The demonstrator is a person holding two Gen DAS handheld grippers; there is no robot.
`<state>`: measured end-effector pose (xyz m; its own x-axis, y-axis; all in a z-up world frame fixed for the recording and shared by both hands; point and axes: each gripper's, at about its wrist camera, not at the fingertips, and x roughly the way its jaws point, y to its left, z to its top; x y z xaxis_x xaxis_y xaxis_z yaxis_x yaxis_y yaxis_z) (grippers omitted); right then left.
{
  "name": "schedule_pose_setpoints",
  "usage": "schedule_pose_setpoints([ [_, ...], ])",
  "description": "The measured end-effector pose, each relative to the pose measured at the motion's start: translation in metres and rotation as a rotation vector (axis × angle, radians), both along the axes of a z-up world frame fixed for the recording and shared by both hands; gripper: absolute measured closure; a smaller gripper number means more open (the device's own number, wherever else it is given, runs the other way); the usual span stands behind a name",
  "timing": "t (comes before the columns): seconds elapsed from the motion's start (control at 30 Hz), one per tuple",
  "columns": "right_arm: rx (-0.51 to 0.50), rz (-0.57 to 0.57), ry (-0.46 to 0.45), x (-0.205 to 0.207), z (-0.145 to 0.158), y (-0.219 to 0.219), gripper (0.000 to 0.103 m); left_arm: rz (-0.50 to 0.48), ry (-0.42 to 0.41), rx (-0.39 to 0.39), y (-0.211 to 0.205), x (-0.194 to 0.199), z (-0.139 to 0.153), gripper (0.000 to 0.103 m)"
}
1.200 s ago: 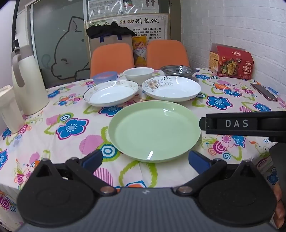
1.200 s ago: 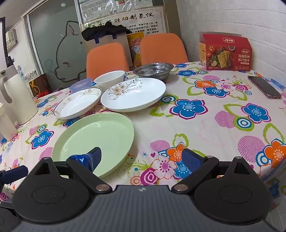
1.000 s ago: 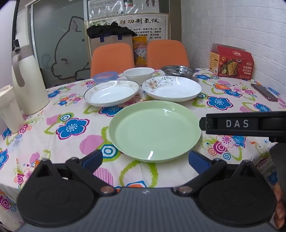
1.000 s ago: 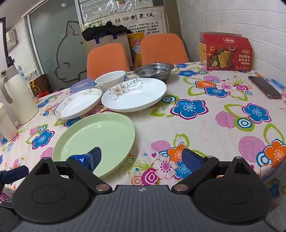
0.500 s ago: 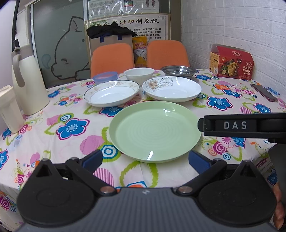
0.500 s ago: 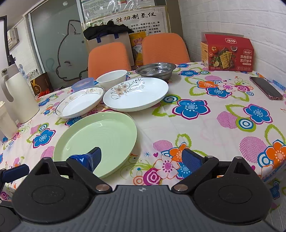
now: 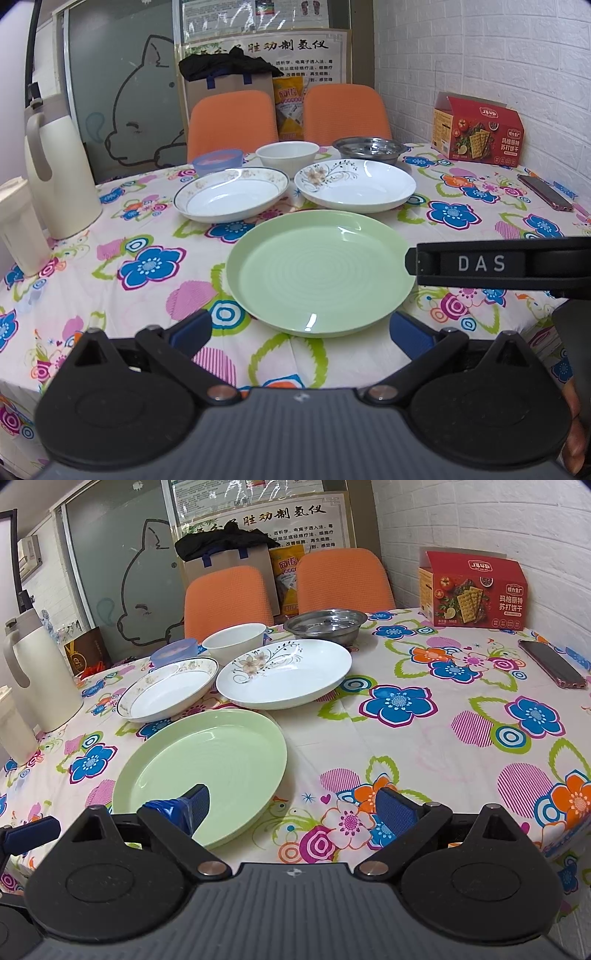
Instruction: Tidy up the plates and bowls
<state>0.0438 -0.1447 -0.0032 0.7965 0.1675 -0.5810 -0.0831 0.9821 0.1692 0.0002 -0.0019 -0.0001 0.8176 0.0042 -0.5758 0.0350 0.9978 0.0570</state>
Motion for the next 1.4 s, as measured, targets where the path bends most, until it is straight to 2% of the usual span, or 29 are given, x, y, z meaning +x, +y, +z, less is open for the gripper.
schedule_pose_setpoints([
  [1.4, -0.005, 0.005, 0.005, 0.0012, -0.0009, 0.0027, 0.019, 0.003, 0.006, -0.009, 0.0044, 0.0028, 0.0004, 0.001],
])
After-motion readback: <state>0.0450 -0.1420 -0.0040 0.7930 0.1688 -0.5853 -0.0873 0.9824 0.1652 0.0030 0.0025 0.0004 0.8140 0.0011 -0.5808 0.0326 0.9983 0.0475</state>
